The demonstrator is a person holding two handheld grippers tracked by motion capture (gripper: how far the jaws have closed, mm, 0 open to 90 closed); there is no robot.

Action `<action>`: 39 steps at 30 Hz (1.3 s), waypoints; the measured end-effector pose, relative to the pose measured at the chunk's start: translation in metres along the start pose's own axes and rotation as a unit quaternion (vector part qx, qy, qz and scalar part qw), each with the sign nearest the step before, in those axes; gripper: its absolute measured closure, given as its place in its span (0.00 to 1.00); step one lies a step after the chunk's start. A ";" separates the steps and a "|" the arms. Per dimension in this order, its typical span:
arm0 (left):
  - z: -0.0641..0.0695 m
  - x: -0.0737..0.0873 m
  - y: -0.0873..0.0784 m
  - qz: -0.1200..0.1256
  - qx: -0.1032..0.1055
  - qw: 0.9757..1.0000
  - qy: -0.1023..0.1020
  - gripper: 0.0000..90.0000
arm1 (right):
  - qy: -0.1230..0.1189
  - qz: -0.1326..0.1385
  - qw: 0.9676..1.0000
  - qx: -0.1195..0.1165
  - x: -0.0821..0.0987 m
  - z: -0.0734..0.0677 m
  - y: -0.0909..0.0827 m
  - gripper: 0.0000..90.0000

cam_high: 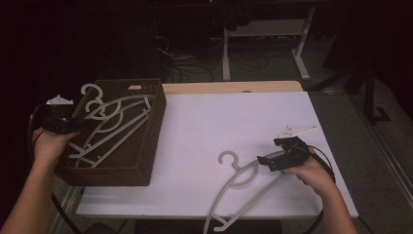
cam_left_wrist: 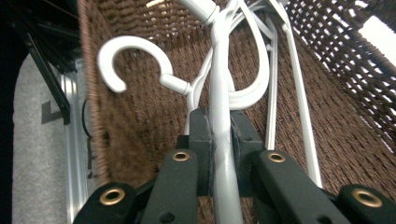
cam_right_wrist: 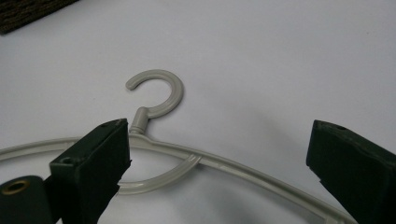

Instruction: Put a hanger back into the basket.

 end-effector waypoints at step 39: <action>0.260 -0.088 -0.010 0.123 0.268 0.954 0.053 0.34 | -0.001 0.003 1.000 0.005 0.002 0.001 -0.001 0.07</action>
Point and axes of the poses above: each handheld gripper's, and its own axes: y roughly forward along the jaws, x roughly out of its underside, z roughly to its right, the point moved 8 cm from there along y, roughly forward along the jaws, and after that the axes turned 3 degrees about z, right-handed, at the moved point
